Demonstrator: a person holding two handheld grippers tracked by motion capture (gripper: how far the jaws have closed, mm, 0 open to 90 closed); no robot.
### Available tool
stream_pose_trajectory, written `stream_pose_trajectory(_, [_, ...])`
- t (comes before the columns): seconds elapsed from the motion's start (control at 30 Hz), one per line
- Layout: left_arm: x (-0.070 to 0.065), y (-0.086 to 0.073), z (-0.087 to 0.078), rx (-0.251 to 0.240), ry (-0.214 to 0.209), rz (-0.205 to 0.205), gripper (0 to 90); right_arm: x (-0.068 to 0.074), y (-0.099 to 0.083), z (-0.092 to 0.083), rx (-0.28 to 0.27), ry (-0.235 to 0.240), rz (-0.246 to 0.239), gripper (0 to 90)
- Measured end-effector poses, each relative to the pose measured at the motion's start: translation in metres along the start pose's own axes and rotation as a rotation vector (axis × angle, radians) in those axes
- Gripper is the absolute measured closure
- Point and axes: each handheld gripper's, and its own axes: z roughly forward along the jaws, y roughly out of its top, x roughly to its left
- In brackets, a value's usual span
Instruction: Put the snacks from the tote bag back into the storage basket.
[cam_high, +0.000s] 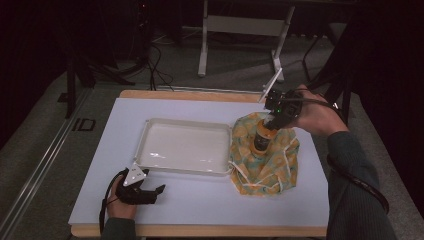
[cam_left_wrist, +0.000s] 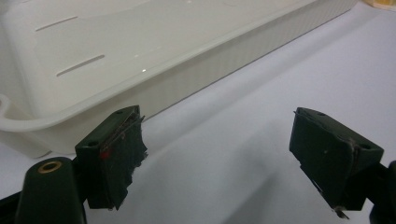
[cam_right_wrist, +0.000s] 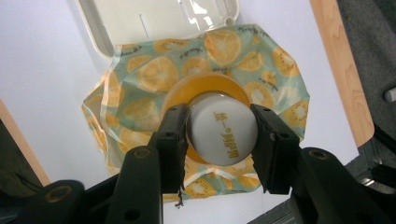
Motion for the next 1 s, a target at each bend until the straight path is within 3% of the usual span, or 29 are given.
stream_pose_trajectory(1.0, [0.0,0.0,0.0,-0.001,-0.004,0.001,18.8,0.004,0.022,-0.008,-0.028,0.006,-0.03,58.6])
